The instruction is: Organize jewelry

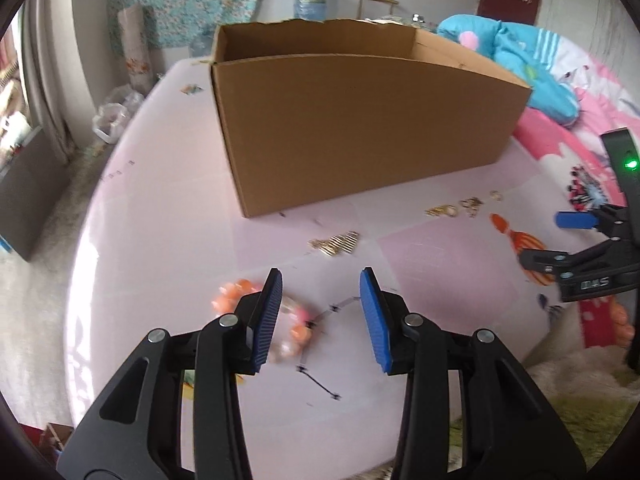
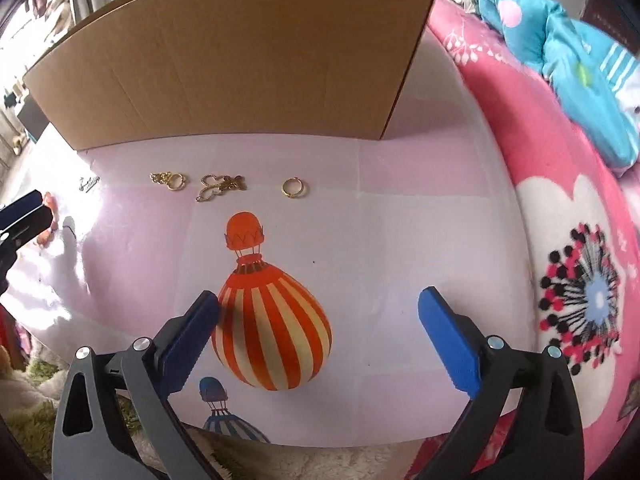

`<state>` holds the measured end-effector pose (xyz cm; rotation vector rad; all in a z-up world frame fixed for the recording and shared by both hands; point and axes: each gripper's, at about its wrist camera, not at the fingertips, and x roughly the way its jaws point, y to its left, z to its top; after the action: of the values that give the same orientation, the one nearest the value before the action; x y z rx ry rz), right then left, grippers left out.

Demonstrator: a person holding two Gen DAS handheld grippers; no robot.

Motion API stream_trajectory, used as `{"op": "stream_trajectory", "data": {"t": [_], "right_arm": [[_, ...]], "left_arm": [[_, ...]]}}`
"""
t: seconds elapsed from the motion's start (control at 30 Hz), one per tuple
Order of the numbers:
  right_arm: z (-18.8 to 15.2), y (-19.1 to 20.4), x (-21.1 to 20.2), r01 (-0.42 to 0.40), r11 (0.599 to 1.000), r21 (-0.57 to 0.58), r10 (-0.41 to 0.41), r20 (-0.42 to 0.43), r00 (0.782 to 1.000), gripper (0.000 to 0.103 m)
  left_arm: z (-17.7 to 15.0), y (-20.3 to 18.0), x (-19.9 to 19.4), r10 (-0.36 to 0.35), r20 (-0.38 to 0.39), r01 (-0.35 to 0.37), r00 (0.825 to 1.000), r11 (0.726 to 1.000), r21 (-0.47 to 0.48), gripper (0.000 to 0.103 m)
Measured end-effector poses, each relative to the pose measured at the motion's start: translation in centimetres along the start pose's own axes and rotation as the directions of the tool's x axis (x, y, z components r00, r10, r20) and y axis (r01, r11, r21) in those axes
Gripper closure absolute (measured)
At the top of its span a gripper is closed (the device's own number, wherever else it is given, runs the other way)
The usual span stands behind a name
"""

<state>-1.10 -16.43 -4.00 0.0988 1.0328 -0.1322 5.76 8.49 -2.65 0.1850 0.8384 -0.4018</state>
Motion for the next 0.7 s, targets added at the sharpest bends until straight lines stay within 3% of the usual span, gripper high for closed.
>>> {"op": "stream_trajectory", "data": {"t": [0.13,0.27,0.53,0.7], "right_arm": [[-0.2,-0.1,-0.2,0.001,1.0,-0.012,-0.001,0.033,0.999,0.006],[0.2,0.0,-0.4,-0.01,1.0,-0.007,0.01,0.006,1.0,0.006],[3.1,1.2,-1.3,-0.215,0.974,0.071,0.21,0.067,0.975,0.006],[3.8,3.4,-0.7,-0.255,0.967,0.017,0.253,0.058,0.966,0.006]], "left_arm": [[0.8,0.1,0.6,0.061,0.001,-0.061,0.998,0.997,0.042,0.069],[1.6,0.3,1.0,0.076,-0.006,-0.076,0.997,0.995,0.067,0.069],[2.4,0.2,2.5,0.073,-0.036,-0.069,0.997,0.992,0.102,0.069],[2.7,-0.2,3.2,0.078,-0.057,-0.071,0.995,0.989,0.129,0.069]]}}
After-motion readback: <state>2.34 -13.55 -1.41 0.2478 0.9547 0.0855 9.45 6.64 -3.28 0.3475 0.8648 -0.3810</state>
